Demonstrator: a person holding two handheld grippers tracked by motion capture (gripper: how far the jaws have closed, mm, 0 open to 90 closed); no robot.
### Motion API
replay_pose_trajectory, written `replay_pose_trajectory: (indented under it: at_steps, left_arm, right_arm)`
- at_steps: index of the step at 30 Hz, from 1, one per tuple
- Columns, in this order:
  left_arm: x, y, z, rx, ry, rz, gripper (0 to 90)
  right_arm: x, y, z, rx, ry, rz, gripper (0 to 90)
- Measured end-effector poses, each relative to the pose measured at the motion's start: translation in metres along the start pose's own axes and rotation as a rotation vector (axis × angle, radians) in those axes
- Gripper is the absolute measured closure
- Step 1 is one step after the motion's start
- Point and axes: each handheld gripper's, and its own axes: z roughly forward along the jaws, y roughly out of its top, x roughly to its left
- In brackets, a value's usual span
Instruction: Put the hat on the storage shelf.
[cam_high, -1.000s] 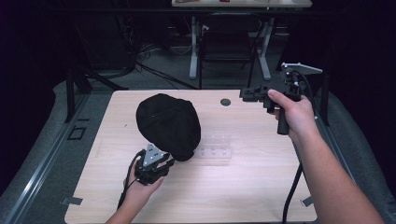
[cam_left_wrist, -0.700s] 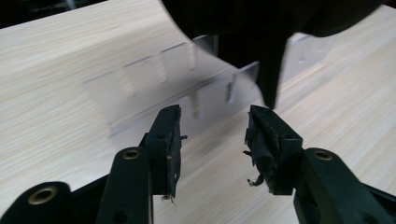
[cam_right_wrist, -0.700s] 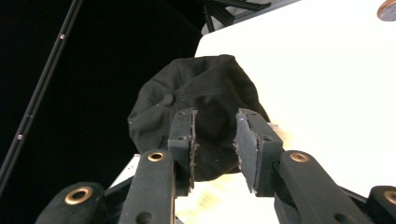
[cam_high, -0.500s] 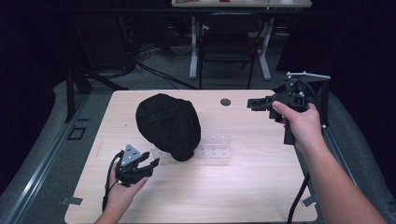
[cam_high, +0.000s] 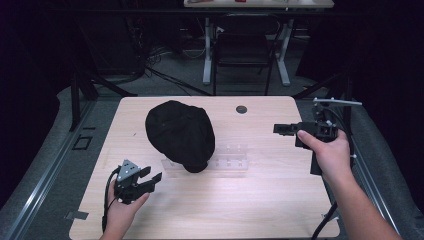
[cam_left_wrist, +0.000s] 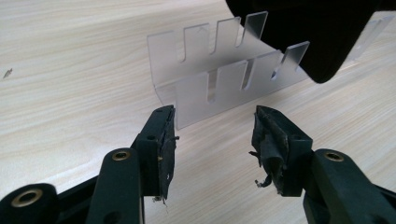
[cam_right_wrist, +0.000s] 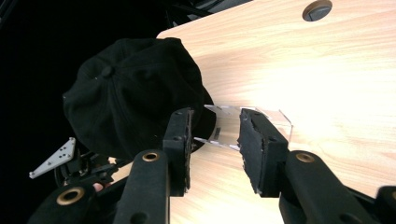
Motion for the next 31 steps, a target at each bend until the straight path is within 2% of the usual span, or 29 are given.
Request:
replay_pose_trajectory:
  at_steps: [1, 4, 7, 8, 9, 12, 18, 22, 26, 29, 31]
  left_arm:
    - [0.000, -0.001, 0.001, -0.001, 0.001, 0.002, 48.2]
    - [0.002, -0.004, 0.001, 0.005, 0.007, 0.010, 48.0]
    - [0.004, -0.006, 0.001, 0.008, 0.006, 0.004, 47.8]
    - [0.004, -0.006, 0.001, 0.010, 0.006, 0.001, 47.7]
    - [0.005, -0.006, 0.001, 0.012, 0.009, 0.000, 47.6]
    - [0.005, -0.008, 0.002, 0.010, 0.004, -0.001, 47.4]
    - [0.005, -0.010, 0.003, 0.009, -0.004, 0.004, 46.5]
    - [0.006, -0.012, 0.004, 0.015, -0.008, 0.004, 46.3]
    - [0.005, -0.012, 0.005, 0.018, -0.013, 0.014, 46.4]
    - [0.002, -0.012, 0.006, 0.007, -0.006, 0.025, 46.3]
    - [0.000, -0.011, 0.006, 0.001, -0.004, 0.032, 46.2]
  right_arm:
    - [-0.001, -0.004, 0.001, -0.008, 0.000, -0.002, 63.7]
    - [-0.006, -0.020, 0.004, -0.026, -0.017, -0.052, 61.7]
    - [-0.007, -0.027, 0.004, -0.028, -0.034, -0.066, 61.4]
    - [-0.008, -0.032, 0.005, -0.040, -0.048, -0.085, 60.7]
    - [-0.009, -0.036, 0.006, -0.053, -0.041, -0.089, 60.6]
    - [-0.013, -0.047, 0.011, -0.049, -0.057, -0.103, 59.9]
    - [-0.017, -0.068, 0.023, -0.047, -0.132, -0.173, 56.7]
    - [-0.021, -0.081, 0.033, -0.070, -0.168, -0.218, 54.4]
    - [-0.028, -0.092, 0.041, -0.098, -0.194, -0.237, 52.0]
    - [-0.036, -0.101, 0.047, -0.092, -0.165, -0.217, 51.3]
    - [-0.041, -0.107, 0.050, -0.110, -0.161, -0.217, 50.8]
